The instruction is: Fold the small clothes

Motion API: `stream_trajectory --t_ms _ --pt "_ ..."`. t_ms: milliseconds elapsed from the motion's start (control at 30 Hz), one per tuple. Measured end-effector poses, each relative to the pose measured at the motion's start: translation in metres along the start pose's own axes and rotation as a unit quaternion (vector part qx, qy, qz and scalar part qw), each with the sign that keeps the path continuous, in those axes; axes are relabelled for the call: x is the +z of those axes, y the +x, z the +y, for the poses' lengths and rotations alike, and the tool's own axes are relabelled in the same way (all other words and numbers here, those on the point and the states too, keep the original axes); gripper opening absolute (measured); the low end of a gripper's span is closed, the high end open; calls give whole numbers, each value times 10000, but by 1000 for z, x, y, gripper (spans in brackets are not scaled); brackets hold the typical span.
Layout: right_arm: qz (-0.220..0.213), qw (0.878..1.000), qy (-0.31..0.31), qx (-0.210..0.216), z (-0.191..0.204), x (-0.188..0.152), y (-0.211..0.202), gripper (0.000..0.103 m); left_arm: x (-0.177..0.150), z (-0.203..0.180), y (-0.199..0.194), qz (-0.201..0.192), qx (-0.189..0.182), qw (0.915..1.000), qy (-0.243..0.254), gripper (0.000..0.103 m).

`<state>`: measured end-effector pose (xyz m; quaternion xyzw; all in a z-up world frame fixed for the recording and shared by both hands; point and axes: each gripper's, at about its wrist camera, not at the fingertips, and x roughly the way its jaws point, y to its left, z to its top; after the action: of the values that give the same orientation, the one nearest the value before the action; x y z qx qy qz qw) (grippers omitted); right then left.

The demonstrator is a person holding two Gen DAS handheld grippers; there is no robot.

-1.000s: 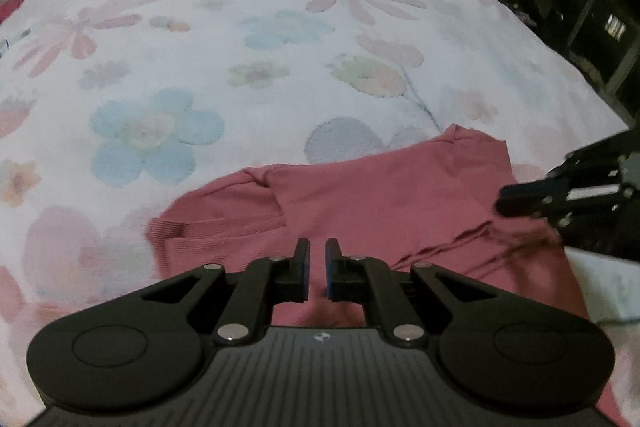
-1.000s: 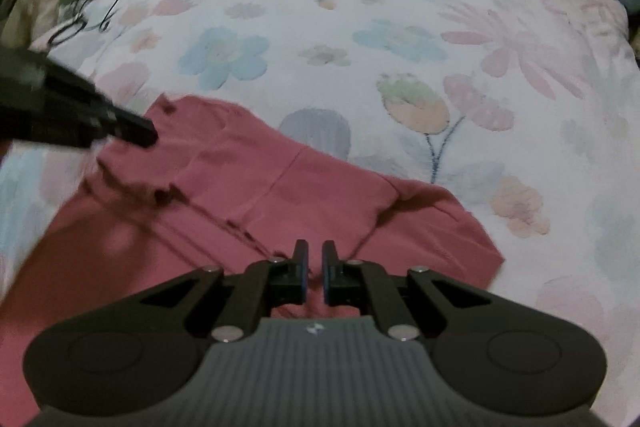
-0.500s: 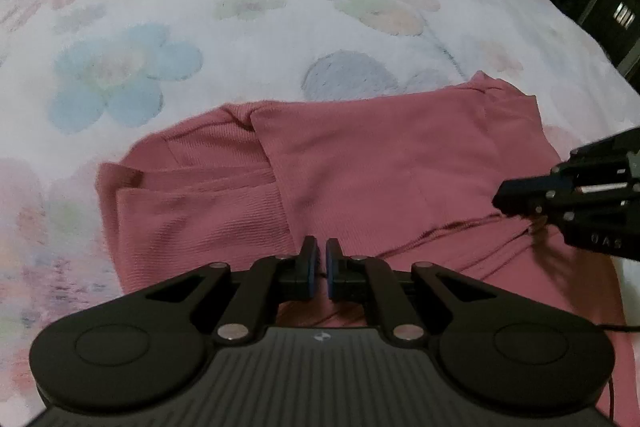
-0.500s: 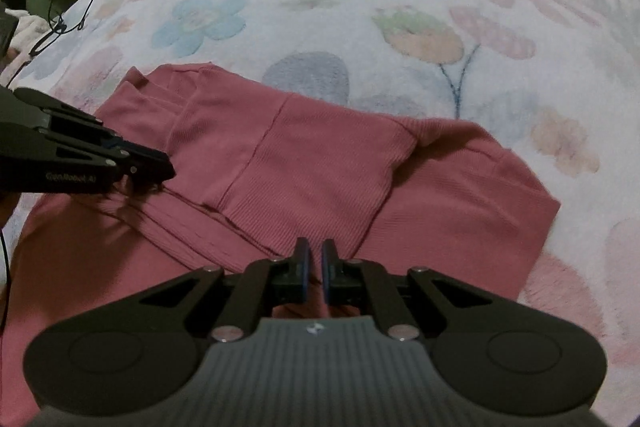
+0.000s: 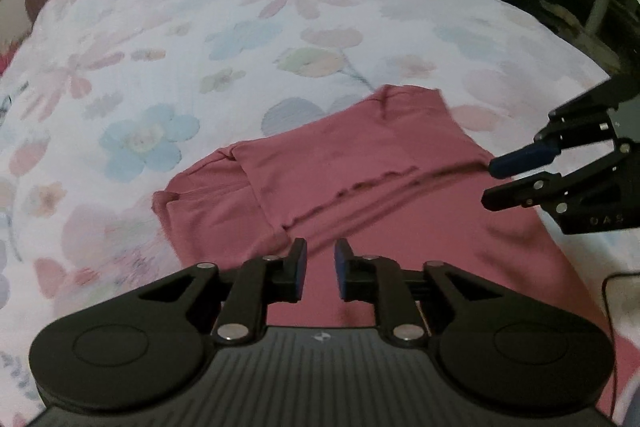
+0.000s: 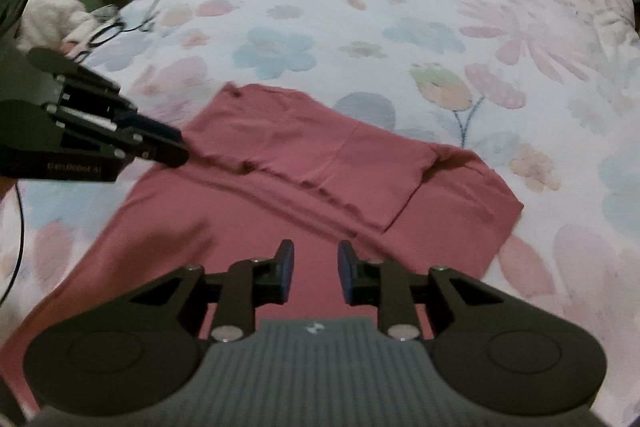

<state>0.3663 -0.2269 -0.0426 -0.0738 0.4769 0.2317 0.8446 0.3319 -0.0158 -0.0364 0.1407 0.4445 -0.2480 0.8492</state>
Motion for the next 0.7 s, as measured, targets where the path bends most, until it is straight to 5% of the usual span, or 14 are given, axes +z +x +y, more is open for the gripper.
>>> stream_trajectory --t_ms 300,700 --pt "187 9995 -253 71 57 -79 -70 27 -72 -47 -62 257 -382 9973 565 23" --pt "417 9987 -268 147 108 -196 -106 35 -176 -86 -91 795 -737 9854 1313 32"
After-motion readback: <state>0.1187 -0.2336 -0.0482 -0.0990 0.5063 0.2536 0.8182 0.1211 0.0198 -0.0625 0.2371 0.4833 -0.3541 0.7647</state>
